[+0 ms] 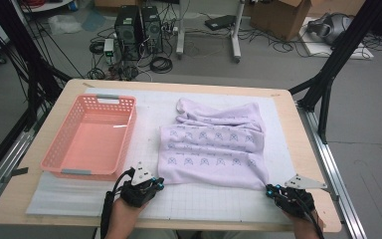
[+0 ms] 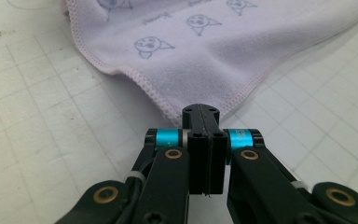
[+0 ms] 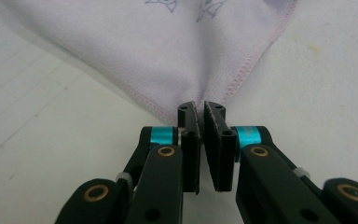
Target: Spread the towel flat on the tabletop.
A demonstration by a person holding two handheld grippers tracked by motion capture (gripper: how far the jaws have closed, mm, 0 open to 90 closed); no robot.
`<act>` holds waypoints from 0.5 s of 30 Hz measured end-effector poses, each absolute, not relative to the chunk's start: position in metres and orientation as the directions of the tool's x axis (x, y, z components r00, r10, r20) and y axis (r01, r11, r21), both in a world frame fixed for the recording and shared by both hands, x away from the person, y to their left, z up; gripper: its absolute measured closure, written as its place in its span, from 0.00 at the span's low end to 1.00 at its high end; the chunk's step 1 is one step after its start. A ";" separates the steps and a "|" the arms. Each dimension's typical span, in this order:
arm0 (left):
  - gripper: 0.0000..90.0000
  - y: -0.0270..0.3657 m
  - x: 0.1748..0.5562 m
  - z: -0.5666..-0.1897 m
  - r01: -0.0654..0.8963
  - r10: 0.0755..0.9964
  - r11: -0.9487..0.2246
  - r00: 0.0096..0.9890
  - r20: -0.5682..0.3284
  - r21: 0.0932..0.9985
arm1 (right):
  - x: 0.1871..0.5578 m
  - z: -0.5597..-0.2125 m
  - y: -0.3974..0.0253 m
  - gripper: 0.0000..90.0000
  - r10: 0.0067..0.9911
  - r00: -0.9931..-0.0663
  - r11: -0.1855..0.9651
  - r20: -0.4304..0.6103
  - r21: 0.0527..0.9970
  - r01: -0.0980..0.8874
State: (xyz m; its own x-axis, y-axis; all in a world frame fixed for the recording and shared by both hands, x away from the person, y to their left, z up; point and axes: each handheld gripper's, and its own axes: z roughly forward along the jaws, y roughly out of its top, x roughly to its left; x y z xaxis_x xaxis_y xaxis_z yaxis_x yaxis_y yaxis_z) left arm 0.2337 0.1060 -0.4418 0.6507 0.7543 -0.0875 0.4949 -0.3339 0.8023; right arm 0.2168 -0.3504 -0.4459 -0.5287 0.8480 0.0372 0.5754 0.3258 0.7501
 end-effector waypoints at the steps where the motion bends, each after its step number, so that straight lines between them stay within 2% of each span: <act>1: 1.00 0.107 0.230 -0.442 0.495 0.752 -0.330 0.653 -0.093 0.804 | 0.214 -0.444 -0.351 0.94 0.847 -0.531 0.325 0.041 0.749 0.578; 6: 1.00 0.118 0.212 -0.441 0.498 0.742 -0.334 0.662 -0.101 0.800 | 0.200 -0.435 -0.359 0.95 0.839 -0.540 0.315 0.062 0.754 0.576; 11: 1.00 0.127 0.197 -0.442 0.498 0.736 -0.340 0.669 -0.105 0.798 | 0.184 -0.437 -0.359 0.94 0.816 -0.572 0.351 0.081 0.717 0.602; 12: 1.00 0.128 0.196 -0.442 0.496 0.737 -0.331 0.667 -0.109 0.803 | 0.182 -0.439 -0.359 0.91 0.807 -0.581 0.351 0.105 0.706 0.615; 13: 0.99 0.129 0.197 -0.442 0.492 0.740 -0.319 0.663 -0.112 0.810 | 0.181 -0.440 -0.359 0.82 0.811 -0.578 0.355 0.094 0.706 0.613; 14: 0.92 0.128 0.199 -0.441 0.495 0.752 -0.288 0.647 -0.126 0.820 | 0.181 -0.441 -0.360 0.75 0.820 -0.566 0.347 0.087 0.710 0.612; 15: 0.80 0.127 0.202 -0.441 0.497 0.760 -0.267 0.635 -0.137 0.826 | 0.181 -0.440 -0.362 0.72 0.829 -0.550 0.324 0.095 0.721 0.613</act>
